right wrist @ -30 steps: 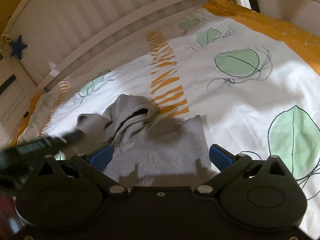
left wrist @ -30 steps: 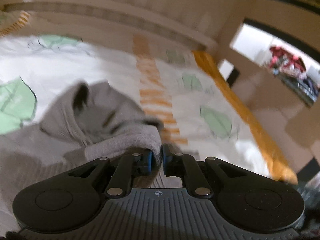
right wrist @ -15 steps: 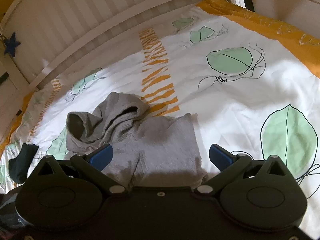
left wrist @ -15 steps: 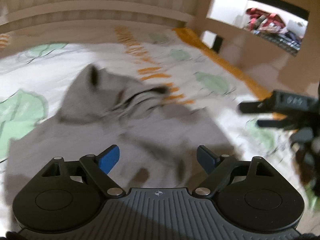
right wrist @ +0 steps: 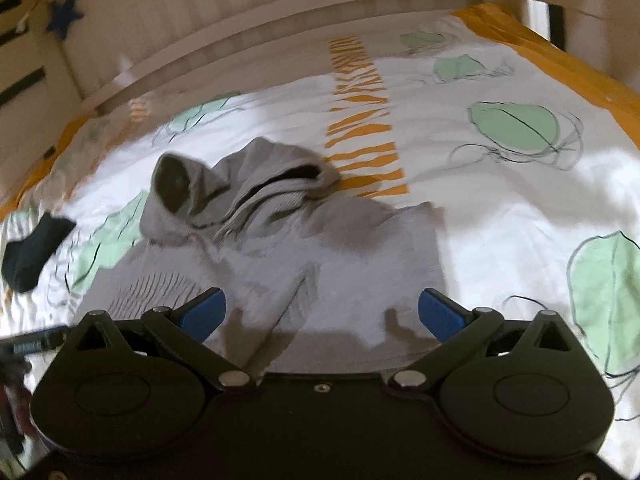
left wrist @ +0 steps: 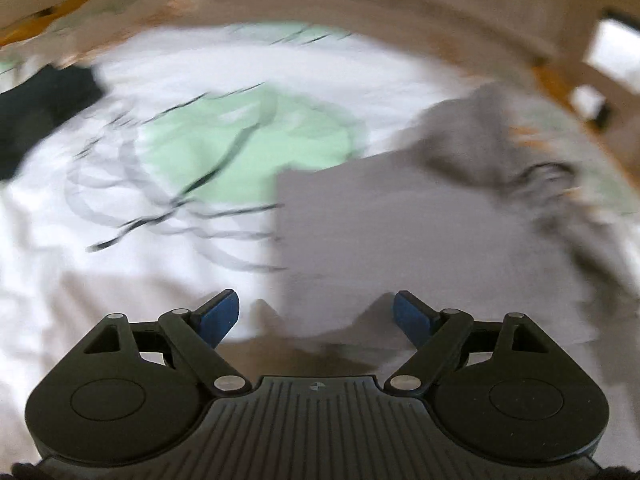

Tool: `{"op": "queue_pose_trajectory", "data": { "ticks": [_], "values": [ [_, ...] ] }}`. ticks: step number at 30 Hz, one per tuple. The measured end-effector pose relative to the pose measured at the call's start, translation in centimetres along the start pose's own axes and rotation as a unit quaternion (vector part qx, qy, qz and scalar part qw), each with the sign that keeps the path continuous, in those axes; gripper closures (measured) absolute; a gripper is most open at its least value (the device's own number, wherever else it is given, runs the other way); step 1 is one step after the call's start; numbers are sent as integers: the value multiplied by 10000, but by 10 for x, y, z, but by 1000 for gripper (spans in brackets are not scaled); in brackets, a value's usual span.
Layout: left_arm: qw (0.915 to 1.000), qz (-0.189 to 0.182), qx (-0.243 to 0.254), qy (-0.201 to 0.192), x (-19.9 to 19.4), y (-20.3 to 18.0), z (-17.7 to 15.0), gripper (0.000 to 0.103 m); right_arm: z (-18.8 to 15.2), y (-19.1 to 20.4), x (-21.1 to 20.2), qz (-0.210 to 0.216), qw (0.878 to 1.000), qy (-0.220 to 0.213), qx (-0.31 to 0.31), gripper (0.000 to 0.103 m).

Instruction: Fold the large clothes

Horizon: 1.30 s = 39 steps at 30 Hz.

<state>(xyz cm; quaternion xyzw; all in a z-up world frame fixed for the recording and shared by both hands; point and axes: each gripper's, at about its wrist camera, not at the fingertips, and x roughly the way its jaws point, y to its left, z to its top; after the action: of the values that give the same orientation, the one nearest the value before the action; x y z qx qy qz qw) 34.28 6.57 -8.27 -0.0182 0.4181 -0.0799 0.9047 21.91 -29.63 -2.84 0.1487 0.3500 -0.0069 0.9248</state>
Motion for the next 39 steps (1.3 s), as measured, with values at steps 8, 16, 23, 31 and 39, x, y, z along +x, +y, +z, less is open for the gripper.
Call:
{"op": "queue_pose_trajectory", "data": {
  "ticks": [8, 16, 23, 31, 39],
  "values": [
    [9992, 58, 163, 357, 13, -2, 17, 11, -23, 36, 11, -2, 9961, -115, -878, 1],
    [9987, -114, -8, 494, 19, 6, 17, 4, -27, 83, 37, -227, 9821, -74, -1868, 1],
    [9986, -158, -57, 496, 24, 10, 19, 4, -13, 81, 62, -690, 9767, 58, -2030, 21],
    [9987, -112, -93, 482, 22, 9, 17, 3, -6, -11, 36, -895, 9938, 270, -605, 21],
    [9988, -93, -138, 462, 21, 10, 17, 3, -13, -39, 17, -174, 9998, -13, 50, 23]
  ]
}}
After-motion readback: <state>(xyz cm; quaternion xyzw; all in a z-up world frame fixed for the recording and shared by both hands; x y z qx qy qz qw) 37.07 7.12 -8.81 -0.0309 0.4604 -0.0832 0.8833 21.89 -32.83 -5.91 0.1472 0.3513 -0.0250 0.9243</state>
